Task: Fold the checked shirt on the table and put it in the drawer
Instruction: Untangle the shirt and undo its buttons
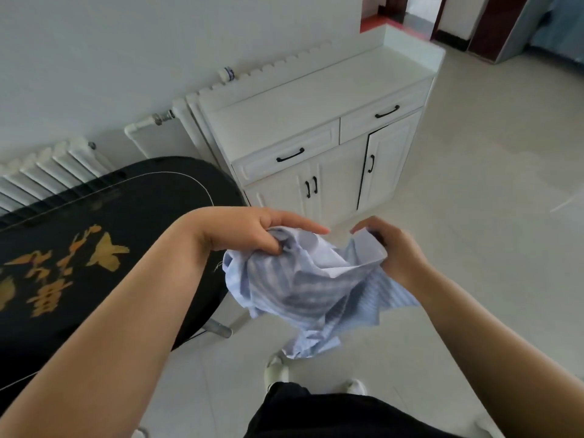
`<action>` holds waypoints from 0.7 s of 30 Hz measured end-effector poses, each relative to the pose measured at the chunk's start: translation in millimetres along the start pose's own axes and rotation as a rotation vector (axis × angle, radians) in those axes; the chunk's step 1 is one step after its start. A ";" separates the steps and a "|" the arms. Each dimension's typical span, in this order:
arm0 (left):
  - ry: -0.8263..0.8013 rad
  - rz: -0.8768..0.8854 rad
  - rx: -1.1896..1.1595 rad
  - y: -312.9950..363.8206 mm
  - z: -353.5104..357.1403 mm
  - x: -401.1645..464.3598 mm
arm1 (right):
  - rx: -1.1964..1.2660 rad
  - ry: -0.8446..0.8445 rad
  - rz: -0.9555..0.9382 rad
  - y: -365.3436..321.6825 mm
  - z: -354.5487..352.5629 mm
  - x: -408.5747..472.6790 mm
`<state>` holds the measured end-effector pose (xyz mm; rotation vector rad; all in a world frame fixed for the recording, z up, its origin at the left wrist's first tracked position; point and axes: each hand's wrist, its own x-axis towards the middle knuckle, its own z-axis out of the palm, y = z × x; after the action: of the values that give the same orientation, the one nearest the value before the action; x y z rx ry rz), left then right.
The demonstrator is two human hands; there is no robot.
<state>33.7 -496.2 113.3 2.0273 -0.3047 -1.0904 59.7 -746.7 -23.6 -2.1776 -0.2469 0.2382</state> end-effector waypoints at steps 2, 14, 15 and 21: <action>-0.030 0.025 -0.037 2.0 -2.3 -5.9 | -0.002 -0.156 -0.131 -30.6 1.6 3.7; 0.414 0.155 -0.236 -35.3 -26.5 -36.1 | 0.090 -0.692 -0.091 -87.2 6.6 19.3; 0.412 0.167 -0.239 -36.8 -27.3 -38.3 | 0.037 -0.638 -0.090 -85.8 11.3 22.6; 0.368 0.143 -0.091 -53.8 -37.9 -61.2 | -0.060 -0.366 0.013 -68.1 44.9 31.2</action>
<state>18.6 -408.0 121.5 2.0419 -0.2019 -0.6167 72.0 -664.6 3.7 -2.1840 -0.4497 0.6453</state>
